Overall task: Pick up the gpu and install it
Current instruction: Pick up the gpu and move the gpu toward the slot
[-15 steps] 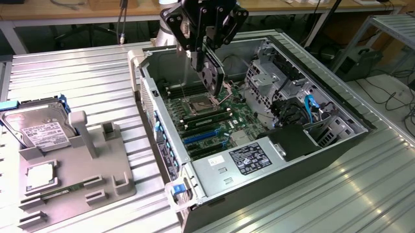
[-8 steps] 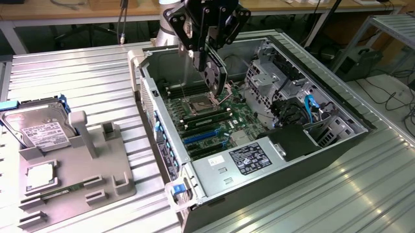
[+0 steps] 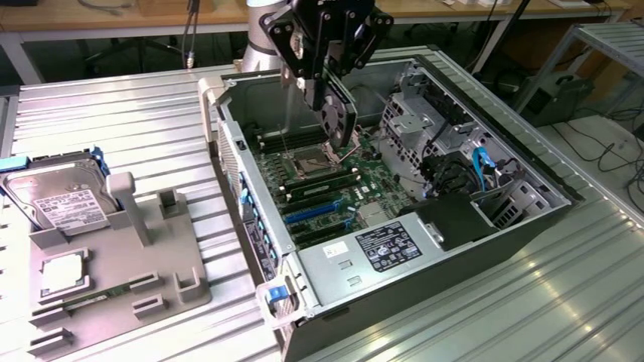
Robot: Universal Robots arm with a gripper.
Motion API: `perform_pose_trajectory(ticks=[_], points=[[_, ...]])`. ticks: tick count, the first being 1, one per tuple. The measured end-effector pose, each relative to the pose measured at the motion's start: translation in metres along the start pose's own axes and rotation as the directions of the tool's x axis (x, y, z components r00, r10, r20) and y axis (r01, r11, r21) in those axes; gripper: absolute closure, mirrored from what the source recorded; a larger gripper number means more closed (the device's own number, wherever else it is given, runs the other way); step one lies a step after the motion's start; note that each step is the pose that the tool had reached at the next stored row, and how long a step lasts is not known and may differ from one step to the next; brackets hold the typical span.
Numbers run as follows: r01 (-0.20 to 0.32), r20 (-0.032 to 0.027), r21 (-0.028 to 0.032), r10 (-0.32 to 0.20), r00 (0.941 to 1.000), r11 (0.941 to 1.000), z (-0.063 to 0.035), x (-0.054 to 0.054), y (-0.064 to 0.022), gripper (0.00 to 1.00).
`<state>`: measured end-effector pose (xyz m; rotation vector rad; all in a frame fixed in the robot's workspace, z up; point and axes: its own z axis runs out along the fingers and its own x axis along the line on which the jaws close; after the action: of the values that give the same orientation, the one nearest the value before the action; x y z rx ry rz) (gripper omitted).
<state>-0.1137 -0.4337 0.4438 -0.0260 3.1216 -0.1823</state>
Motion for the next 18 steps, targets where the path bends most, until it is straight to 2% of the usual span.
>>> perform_pose_trajectory(ticks=[8,18], points=[[0.000,0.0000,0.0000,0.000,1.0000,1.0000,0.0004,-0.010,-0.0001,0.72],[0.000,0.0000,0.0000,0.000,1.0000,1.0000,0.0011,-0.033,-0.0004,0.72]])
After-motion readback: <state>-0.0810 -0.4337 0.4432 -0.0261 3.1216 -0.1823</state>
